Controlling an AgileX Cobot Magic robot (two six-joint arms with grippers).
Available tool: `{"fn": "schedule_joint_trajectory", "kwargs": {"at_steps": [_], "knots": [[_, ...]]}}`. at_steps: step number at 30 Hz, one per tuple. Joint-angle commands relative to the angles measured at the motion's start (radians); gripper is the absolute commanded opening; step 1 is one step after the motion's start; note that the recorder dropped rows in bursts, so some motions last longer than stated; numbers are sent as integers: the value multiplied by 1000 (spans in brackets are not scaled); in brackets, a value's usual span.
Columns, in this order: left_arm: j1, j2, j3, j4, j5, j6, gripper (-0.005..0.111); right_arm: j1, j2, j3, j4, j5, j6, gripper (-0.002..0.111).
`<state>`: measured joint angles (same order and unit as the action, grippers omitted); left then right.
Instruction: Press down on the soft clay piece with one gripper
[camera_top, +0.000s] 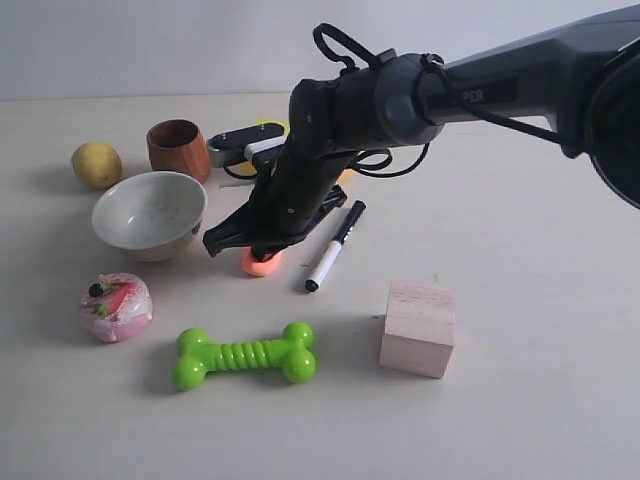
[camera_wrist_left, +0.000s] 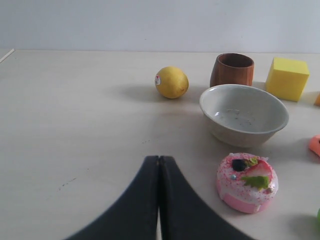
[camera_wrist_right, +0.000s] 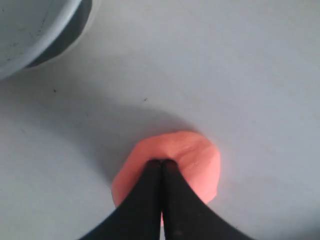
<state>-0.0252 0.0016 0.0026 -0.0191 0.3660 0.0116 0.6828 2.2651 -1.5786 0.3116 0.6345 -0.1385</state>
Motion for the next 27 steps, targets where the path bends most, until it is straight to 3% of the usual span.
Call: {"fn": "schedule_joint_trajectory", "kwargs": {"at_steps": [1,12,17,27], "knots": [[-5,-2,-3,-3,-11,0,0,-2,1,5,-50,-11,-8,0],[-5,-2,-3,-3,-11,0,0,-2,1,5,-59,-11,8,0],[-5,-2,-3,-3,-11,0,0,-2,1,5,-57,-15,8,10],[-5,-2,-3,-3,-11,0,0,-2,1,5,-39,-15,8,10]]}}
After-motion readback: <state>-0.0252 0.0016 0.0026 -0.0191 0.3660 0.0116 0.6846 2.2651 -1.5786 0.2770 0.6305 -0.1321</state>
